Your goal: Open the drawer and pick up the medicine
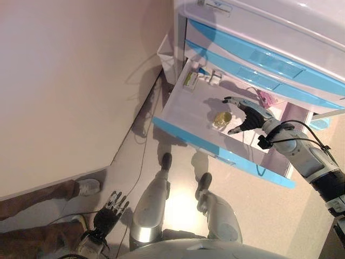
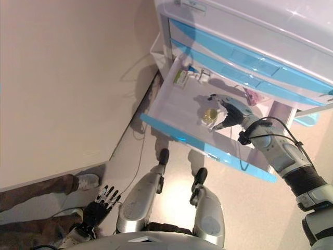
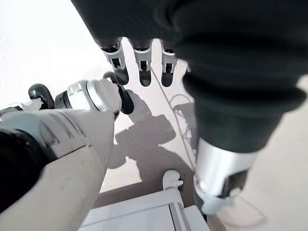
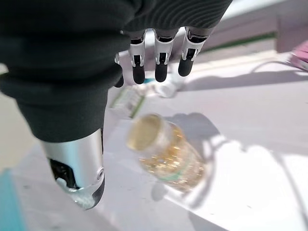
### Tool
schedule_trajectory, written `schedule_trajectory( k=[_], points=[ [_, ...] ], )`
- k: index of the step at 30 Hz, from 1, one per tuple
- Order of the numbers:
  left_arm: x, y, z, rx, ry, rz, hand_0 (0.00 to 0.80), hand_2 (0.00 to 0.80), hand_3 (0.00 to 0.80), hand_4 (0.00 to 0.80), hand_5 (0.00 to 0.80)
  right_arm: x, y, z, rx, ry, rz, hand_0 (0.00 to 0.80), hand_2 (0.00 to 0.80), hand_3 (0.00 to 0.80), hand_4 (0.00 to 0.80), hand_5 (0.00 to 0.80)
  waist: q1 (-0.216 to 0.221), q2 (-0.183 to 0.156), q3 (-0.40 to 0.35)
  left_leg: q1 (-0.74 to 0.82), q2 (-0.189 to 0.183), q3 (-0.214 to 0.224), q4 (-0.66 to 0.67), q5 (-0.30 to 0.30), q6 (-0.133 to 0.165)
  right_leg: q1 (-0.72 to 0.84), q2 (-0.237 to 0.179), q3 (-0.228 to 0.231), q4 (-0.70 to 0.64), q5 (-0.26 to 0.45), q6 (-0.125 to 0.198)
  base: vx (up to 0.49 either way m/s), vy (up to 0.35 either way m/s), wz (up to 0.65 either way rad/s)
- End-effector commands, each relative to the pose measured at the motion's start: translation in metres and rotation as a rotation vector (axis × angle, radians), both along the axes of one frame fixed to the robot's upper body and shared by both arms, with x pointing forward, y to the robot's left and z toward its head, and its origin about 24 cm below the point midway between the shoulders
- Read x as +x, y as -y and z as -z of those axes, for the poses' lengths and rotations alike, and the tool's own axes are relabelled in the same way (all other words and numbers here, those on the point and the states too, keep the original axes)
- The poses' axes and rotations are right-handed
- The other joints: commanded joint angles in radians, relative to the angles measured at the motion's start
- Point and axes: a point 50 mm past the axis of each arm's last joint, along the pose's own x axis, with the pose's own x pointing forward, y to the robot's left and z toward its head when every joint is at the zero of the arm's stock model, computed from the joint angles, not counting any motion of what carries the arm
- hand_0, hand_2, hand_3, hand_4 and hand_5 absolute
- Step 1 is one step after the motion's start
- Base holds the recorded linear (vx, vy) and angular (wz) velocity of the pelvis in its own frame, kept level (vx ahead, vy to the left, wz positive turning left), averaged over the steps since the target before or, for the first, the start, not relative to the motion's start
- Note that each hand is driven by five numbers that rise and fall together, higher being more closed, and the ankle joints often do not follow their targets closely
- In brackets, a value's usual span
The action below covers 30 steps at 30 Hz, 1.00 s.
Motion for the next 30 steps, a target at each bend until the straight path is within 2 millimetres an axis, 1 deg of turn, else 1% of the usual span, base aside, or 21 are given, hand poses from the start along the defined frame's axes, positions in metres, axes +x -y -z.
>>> schedule_trajectory(
  k=[1,7,14,19,23,30],
  points=[
    [-0.009,-0.004,0.001,0.033,-0.033,0.061,0.000,0.000,0.000,0.000,0.000,0.002,-0.017,-0.001,-0.046,0.063,-0.058,0.000,0.000,0.000,0.000,0.000,0.009,-0.015,-0.047,-0.035,0.013,0.013,0.112,-0.121,-0.043,-0.052,-0.059,0.017,0.008,0.067,0.038,-0.018,0.034,0.02],
    [-0.007,0.002,0.001,0.017,-0.030,0.071,0.000,0.000,0.000,0.000,0.000,0.008,-0.006,0.010,-0.091,0.077,0.031,0.000,0.000,0.000,0.000,0.000,0.011,-0.001,-0.040,-0.045,0.008,0.012,0.122,-0.120,-0.042,-0.069,-0.066,0.013,0.020,0.067,0.034,-0.007,0.009,0.02],
    [-0.006,0.007,0.002,0.002,-0.026,0.074,0.000,0.000,0.000,0.000,0.000,0.010,0.000,0.018,-0.075,0.060,0.064,0.000,0.000,0.000,0.000,0.000,0.010,0.010,-0.035,-0.047,0.006,0.015,0.122,-0.118,-0.040,-0.082,-0.072,0.012,0.029,0.069,0.033,-0.003,0.009,0.00],
    [-0.007,0.008,0.002,-0.003,-0.027,0.079,0.000,0.000,0.000,0.000,0.000,0.010,0.001,0.021,-0.073,0.056,0.065,0.000,0.000,0.000,0.000,0.000,0.011,0.015,-0.032,-0.047,0.006,0.018,0.125,-0.121,-0.039,-0.090,-0.074,0.013,0.039,0.068,0.033,0.000,0.000,0.00],
    [-0.005,0.010,0.002,-0.009,-0.025,0.078,0.000,0.000,0.000,0.000,0.000,0.010,0.002,0.024,-0.076,0.055,0.072,0.000,0.000,0.000,0.000,0.000,0.011,0.015,-0.031,-0.047,0.004,0.020,0.125,-0.120,-0.037,-0.096,-0.076,0.013,0.042,0.071,0.035,0.000,0.000,0.00],
    [-0.003,0.012,0.002,-0.015,-0.021,0.076,0.000,0.000,0.000,0.000,0.000,0.014,0.003,0.024,-0.069,0.061,0.087,0.000,0.000,0.000,0.000,0.000,0.013,0.017,-0.028,-0.047,0.005,0.022,0.124,-0.119,-0.036,-0.101,-0.079,0.009,0.043,0.075,0.034,0.000,0.000,0.00]
  ],
)
